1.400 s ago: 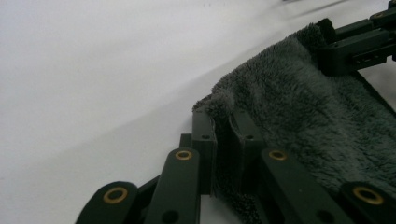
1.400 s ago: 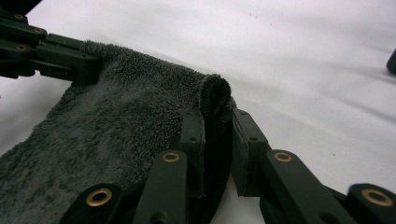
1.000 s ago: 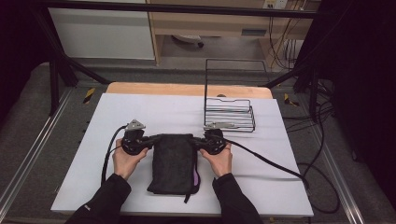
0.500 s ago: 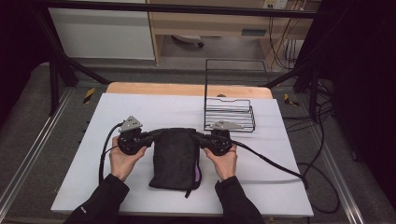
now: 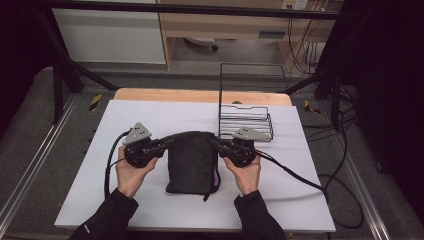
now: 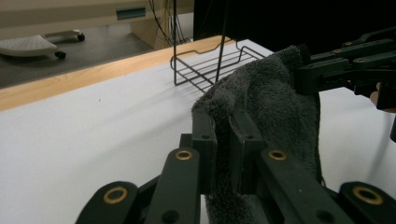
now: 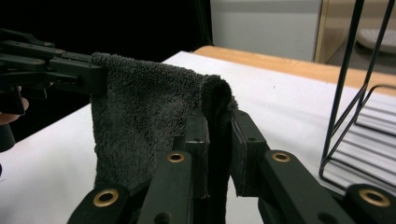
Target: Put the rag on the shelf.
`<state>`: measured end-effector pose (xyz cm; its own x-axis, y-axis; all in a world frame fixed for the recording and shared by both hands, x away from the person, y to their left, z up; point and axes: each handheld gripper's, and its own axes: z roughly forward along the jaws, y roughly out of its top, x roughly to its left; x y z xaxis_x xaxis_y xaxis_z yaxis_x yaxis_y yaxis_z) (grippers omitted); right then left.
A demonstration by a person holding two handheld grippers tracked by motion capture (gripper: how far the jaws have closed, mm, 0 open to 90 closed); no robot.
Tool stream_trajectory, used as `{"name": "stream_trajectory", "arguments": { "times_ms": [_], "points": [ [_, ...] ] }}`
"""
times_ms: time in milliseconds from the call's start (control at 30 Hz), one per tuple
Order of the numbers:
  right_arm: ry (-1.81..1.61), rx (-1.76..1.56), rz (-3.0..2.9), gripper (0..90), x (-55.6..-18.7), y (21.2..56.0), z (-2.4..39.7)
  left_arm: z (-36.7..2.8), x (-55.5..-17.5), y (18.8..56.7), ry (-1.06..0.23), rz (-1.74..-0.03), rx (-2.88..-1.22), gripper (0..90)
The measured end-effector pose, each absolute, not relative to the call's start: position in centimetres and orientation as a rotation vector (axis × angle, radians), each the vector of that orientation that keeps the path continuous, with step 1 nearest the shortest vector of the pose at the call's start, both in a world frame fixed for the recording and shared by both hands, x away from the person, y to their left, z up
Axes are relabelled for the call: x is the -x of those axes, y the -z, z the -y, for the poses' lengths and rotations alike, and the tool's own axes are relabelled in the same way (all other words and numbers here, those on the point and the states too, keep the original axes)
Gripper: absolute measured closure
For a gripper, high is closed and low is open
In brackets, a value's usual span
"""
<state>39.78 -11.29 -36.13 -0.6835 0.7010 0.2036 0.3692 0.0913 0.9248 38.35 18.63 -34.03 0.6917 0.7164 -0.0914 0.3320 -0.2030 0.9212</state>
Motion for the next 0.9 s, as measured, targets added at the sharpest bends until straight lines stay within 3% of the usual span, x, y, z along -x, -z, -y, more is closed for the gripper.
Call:
{"name": "stream_trajectory", "arguments": {
  "times_ms": [900],
  "points": [
    [-1.648,-0.924,-1.901,80.0,-38.2,31.1,13.3,-16.4,-38.2,29.7,-0.506,-0.728,-1.685,82.0]
  ]
}}
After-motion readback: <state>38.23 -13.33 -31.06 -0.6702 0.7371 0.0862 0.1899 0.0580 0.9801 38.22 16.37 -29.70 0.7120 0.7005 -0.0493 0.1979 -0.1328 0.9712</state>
